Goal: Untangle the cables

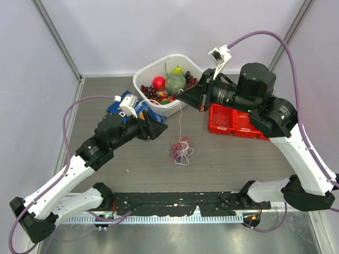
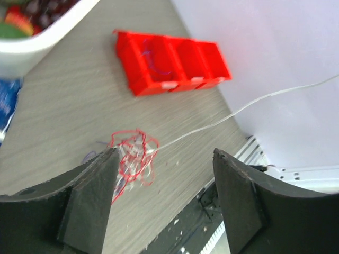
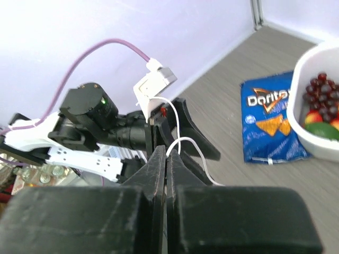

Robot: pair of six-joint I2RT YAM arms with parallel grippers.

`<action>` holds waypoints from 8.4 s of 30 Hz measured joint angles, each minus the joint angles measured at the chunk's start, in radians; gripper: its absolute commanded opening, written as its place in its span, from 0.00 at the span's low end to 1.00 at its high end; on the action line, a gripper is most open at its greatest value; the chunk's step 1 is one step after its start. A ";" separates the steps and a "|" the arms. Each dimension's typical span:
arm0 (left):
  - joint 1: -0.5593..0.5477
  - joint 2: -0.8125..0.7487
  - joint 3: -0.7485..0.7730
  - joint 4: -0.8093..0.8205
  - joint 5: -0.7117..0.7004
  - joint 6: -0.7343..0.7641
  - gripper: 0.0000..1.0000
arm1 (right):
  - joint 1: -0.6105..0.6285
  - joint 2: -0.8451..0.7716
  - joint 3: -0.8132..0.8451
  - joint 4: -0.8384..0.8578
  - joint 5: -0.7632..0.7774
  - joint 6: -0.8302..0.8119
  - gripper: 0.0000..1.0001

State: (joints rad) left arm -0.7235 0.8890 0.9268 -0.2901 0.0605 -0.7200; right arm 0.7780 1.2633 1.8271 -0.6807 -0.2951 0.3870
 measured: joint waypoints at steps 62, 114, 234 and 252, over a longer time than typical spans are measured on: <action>0.013 0.312 0.602 -0.281 0.124 -0.026 0.00 | -0.014 -0.053 -0.177 -0.005 0.105 -0.100 0.74; 0.111 0.097 0.356 -0.320 -0.060 -0.269 0.77 | -0.658 0.026 -0.362 -0.045 0.610 0.092 0.01; 0.035 0.616 0.169 -0.244 0.257 -0.070 0.00 | -0.053 0.230 -0.964 0.473 0.019 0.193 0.45; 0.038 0.343 0.421 -0.241 0.227 -0.105 0.00 | -0.040 0.386 -0.948 0.484 0.080 0.207 0.01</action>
State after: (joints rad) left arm -0.6853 1.2316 1.3476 -0.5312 0.2878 -0.8253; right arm 0.7380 1.6489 0.8791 -0.1967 -0.2146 0.5938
